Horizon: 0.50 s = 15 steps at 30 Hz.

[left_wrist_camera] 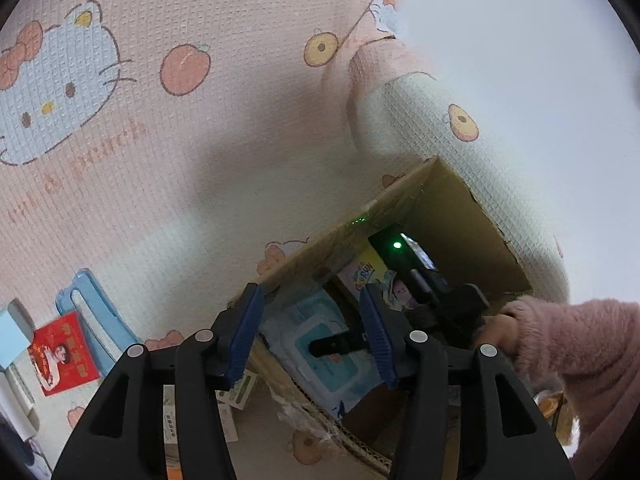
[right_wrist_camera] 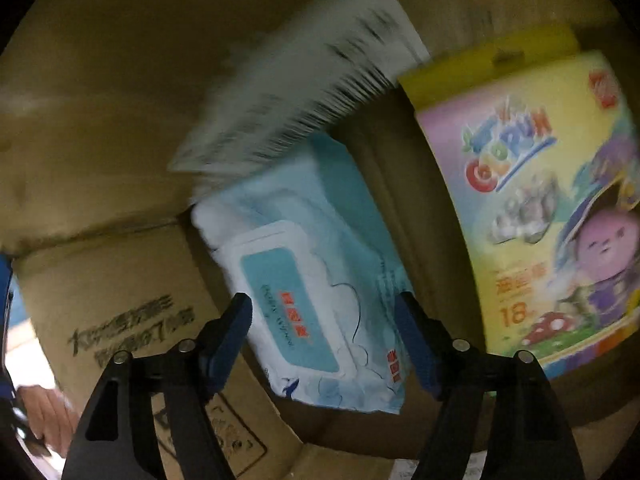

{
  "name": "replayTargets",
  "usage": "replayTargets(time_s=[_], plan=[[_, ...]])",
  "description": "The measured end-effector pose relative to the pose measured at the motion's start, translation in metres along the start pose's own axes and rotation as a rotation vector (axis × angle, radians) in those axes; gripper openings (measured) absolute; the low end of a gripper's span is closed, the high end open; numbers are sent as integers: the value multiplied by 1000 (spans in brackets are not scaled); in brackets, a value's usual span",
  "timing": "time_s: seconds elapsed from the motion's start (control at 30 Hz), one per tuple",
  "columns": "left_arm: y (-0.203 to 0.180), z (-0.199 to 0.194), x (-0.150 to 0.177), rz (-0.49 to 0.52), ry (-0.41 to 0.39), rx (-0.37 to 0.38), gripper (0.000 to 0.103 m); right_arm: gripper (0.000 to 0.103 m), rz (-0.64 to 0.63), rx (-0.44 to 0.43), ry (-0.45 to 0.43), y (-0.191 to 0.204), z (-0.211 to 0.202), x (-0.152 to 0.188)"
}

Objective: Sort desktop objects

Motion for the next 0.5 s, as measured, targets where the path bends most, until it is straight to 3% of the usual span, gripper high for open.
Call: replayTargets(time_s=[0.07,0.1,0.13,0.23,0.27,0.3,0.33,0.37,0.5], plan=[[2,-1,1,-6,-3,17,56,89,-4,-4,3,-3,7,-4],[3,-2,1,-11,-6,25,56,100,-4,-42,0,-4,9,-5],[4,-2,2,-16,-10,37,56,103,0,-61,0,-4,9,-4],[7,-3,2,-21,-14,56,56,102,-1,-59,-5,-6,6,-4],[8,-3,2,-24,-16,62,57,97,-1,-48,-4,-6,5,-4],[8,-4,3,-26,-19,72,57,84,-7,-18,6,-6,3,-3],[7,-4,3,-23,-22,78,58,70,-25,-46,16,-5,-1,-2],[6,-4,4,-18,-24,82,58,49,-37,-102,27,0,-5,0],[1,-4,7,9,-8,70,58,39,-204,23,0,32,-18,12]])
Point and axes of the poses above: each gripper's, at about its wrist camera, not at the fingertips, and z roughly the way its jaws point, y to its left, x to its underside, the point moved 2 cm from there along z, roughly the way its jaws point, and after that the axes turned 2 degrees about y, right-handed, at the moved point
